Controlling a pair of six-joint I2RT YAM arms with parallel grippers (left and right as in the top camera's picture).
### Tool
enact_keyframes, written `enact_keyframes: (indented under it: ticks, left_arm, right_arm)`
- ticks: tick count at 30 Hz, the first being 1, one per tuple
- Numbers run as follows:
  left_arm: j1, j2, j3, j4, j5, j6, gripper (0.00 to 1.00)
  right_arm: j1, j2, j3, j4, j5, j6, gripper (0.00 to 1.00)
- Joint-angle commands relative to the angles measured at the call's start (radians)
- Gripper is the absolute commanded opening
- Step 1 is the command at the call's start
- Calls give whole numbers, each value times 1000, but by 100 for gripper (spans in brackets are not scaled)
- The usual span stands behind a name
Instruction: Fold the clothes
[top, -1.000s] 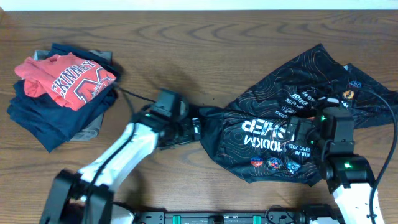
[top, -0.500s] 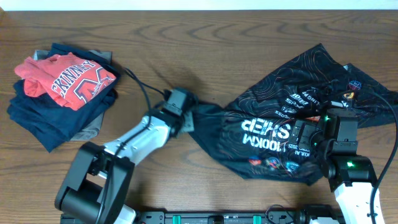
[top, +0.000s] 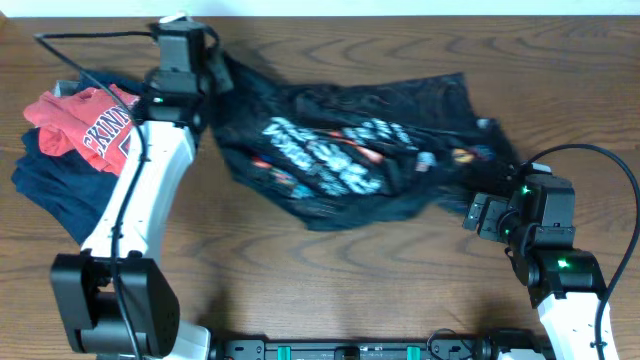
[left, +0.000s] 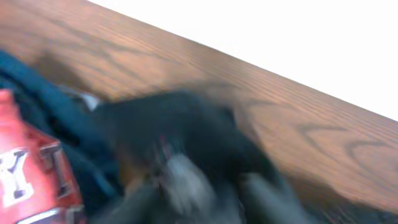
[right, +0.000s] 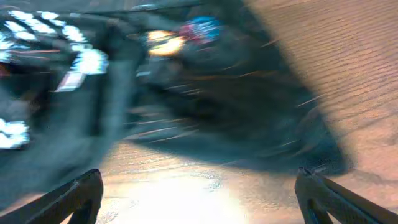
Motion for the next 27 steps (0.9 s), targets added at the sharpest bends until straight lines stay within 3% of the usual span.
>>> enact_keyframes:
  ticks: [1, 8, 12, 19, 27]
  left_arm:
    - [-2, 8, -3, -111, 90, 13, 98]
    - [-68, 10, -47, -464, 438, -52, 98]
    - [-159, 10, -107, -525, 482, -121, 98]
    - [-378, 10, -235, -361, 492, -322, 98]
    - [-571, 10, -316, -89, 452, -789, 98]
  right_arm:
    - [-8, 1, 8, -4, 10, -10, 97]
    - [-8, 1, 8, -5, 10, -10, 98]
    - [-8, 2, 8, -4, 10, -10, 98]
    - [-8, 2, 8, -6, 10, -10, 98]
    - [-8, 2, 8, -24, 10, -11, 98]
